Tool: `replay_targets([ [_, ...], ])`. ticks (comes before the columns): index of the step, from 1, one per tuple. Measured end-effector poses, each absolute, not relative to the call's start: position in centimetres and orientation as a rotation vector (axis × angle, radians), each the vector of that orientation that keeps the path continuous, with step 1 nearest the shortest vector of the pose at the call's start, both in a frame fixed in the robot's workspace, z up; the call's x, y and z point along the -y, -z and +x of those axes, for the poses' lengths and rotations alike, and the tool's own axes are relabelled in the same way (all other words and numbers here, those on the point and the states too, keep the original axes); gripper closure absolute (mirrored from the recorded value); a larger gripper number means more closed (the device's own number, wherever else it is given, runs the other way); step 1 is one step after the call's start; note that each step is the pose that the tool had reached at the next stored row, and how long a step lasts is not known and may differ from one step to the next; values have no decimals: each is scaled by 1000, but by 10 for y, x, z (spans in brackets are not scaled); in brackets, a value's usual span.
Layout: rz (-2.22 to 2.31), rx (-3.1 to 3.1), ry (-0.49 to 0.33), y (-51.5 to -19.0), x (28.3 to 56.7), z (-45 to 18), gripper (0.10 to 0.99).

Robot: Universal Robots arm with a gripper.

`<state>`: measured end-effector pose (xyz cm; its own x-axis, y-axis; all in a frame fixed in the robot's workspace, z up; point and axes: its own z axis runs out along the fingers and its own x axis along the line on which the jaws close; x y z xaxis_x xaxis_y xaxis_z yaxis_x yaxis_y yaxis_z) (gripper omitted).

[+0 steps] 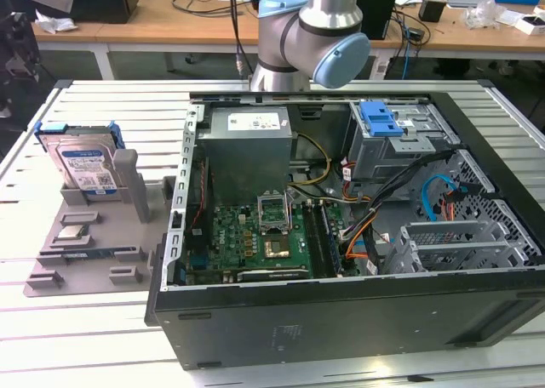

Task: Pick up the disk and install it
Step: 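Pick up the disk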

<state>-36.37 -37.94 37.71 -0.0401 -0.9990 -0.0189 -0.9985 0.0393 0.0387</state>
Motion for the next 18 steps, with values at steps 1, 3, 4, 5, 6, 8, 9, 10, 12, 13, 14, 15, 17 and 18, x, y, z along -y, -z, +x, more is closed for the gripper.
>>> replay_targets([
  [1, 2167, 2255, 64, -377, 379, -363, 471],
  [3, 2166, 2254, 61, -374, 374, -358, 471],
  [4, 2166, 2253, 60, -373, 371, -356, 471],
  [5, 2165, 2252, 59, -373, 368, -355, 471],
  [6, 2165, 2252, 58, -372, 367, -354, 471],
  [8, 2163, 2251, 54, -370, 361, -351, 471],
  [9, 2163, 2251, 54, -370, 360, -350, 471],
  [10, 2163, 2251, 54, -370, 359, -350, 471],
  [12, 2163, 2250, 53, -369, 357, -349, 471],
  [13, 2162, 2250, 52, -368, 355, -348, 471],
  [14, 2162, 2249, 50, -368, 353, -348, 471],
  [15, 2161, 2249, 49, -367, 352, -347, 471],
  [17, 2160, 2246, 44, -365, 348, -347, 471],
  [18, 2162, 2242, 41, -363, 348, -347, 471],
])
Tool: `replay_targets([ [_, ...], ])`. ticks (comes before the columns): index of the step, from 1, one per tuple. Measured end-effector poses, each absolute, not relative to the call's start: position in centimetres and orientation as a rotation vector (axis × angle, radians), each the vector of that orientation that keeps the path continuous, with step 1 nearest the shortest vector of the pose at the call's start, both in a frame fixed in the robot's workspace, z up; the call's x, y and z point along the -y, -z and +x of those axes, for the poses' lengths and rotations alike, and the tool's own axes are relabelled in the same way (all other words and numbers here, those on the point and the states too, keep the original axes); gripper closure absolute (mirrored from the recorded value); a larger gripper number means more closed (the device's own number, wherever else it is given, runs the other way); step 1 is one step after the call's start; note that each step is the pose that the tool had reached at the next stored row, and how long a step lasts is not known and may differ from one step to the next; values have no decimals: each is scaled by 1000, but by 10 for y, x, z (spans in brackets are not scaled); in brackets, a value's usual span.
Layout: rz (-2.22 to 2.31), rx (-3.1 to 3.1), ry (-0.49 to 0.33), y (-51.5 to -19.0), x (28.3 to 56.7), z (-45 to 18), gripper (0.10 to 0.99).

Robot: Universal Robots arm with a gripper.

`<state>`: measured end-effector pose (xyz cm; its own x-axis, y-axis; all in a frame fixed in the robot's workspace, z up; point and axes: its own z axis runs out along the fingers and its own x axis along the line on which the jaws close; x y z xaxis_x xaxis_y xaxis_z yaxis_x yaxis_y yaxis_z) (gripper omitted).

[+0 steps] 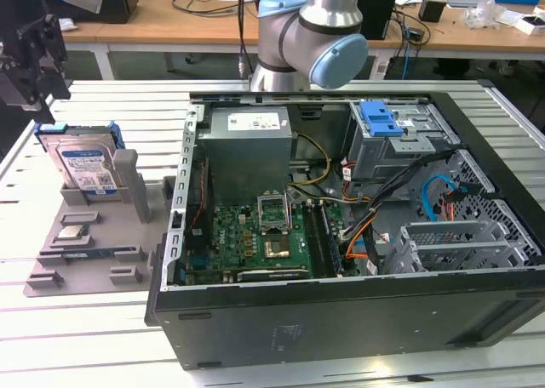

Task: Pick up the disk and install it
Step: 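Pick up the disk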

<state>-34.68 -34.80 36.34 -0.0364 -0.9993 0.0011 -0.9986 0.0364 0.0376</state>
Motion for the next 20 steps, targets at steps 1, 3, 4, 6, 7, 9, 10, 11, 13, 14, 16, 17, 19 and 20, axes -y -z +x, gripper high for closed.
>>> replay_targets([
  [1, 2167, 2236, 40, -362, 348, -347, 471],
  [3, 2185, 2216, 38, -358, 347, -347, 471],
  [4, 2190, 2211, 38, -357, 347, -347, 471],
  [6, 2193, 2208, 38, -354, 347, -347, 471],
  [7, 2193, 2208, 38, -353, 347, -347, 471],
  [9, 2193, 2208, 38, -351, 347, -347, 471],
  [10, 2193, 2208, 38, -350, 347, -347, 471],
  [11, 2193, 2208, 38, -349, 347, -347, 471],
  [13, 2193, 2208, 38, -347, 347, -347, 471],
  [14, 2193, 2208, 38, -346, 347, -347, 471],
  [16, 2193, 2208, 38, -344, 347, -347, 471],
  [17, 2193, 2208, 38, -344, 347, -347, 471],
  [19, 2193, 2208, 38, -342, 347, -347, 471],
  [20, 2193, 2208, 38, -340, 347, -347, 471],
])
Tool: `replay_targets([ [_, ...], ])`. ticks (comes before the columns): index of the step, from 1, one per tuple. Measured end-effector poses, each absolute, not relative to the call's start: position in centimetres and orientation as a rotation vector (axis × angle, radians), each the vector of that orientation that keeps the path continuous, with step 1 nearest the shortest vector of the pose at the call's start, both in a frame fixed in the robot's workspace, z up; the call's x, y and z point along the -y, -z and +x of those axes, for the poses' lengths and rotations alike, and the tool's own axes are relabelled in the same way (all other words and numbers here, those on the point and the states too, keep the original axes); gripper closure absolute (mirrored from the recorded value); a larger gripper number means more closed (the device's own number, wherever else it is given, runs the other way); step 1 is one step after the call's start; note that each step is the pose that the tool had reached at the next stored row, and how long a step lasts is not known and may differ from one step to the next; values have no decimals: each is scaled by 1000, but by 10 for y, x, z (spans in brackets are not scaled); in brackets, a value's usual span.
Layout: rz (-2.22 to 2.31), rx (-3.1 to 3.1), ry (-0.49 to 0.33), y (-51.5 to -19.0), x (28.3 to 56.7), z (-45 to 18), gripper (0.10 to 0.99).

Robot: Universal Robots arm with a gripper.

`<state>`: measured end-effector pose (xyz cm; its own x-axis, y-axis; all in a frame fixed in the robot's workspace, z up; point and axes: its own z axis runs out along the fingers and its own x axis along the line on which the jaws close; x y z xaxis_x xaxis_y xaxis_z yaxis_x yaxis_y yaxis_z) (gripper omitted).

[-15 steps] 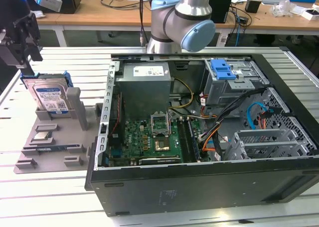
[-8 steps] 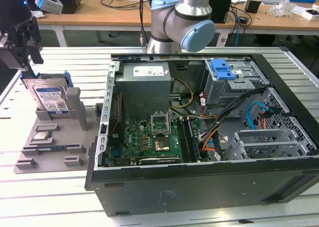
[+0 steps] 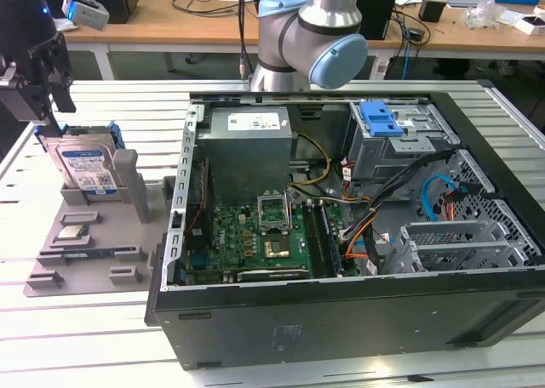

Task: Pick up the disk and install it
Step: 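Pick up the disk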

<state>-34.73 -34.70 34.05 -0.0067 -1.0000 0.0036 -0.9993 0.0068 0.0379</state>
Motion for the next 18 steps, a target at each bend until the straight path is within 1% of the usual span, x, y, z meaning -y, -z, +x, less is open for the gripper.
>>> replay_targets([
  [18, 2193, 2208, 38, -323, 347, -347, 471],
])
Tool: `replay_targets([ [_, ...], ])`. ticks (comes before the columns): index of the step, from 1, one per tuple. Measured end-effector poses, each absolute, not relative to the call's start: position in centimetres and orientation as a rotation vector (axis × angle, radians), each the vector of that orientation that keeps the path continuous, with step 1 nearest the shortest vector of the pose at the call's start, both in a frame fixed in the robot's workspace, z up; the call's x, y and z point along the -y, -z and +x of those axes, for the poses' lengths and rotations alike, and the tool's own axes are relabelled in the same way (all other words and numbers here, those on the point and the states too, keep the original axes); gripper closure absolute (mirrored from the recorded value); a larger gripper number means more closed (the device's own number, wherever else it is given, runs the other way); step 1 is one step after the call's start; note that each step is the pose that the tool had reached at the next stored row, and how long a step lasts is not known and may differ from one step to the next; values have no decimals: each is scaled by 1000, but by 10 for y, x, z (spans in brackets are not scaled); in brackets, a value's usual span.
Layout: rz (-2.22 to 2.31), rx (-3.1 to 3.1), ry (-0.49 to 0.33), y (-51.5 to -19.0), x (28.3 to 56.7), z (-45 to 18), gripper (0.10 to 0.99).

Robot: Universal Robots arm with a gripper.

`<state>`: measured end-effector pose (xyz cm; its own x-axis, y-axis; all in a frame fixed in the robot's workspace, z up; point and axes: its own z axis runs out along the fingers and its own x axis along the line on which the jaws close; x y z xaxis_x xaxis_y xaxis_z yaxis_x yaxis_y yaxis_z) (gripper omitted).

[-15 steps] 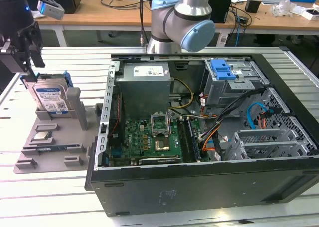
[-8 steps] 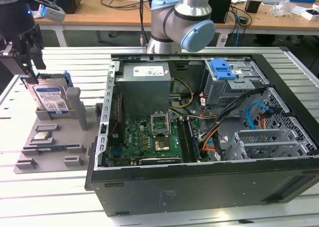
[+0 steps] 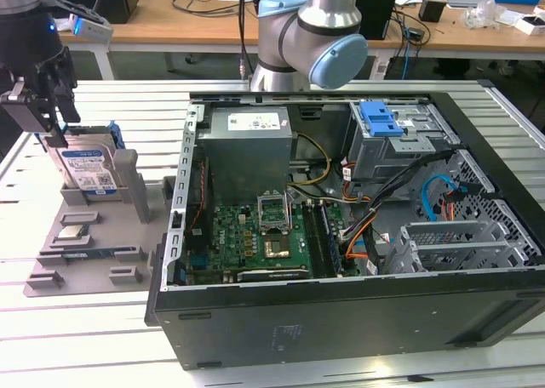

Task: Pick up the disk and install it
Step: 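Pick up the disk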

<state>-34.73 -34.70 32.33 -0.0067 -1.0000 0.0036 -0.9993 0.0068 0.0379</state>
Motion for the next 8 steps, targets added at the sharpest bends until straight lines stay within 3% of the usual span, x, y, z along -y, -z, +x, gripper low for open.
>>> replay_targets([
  [8, 2193, 2208, 38, -316, 341, -348, 471],
])
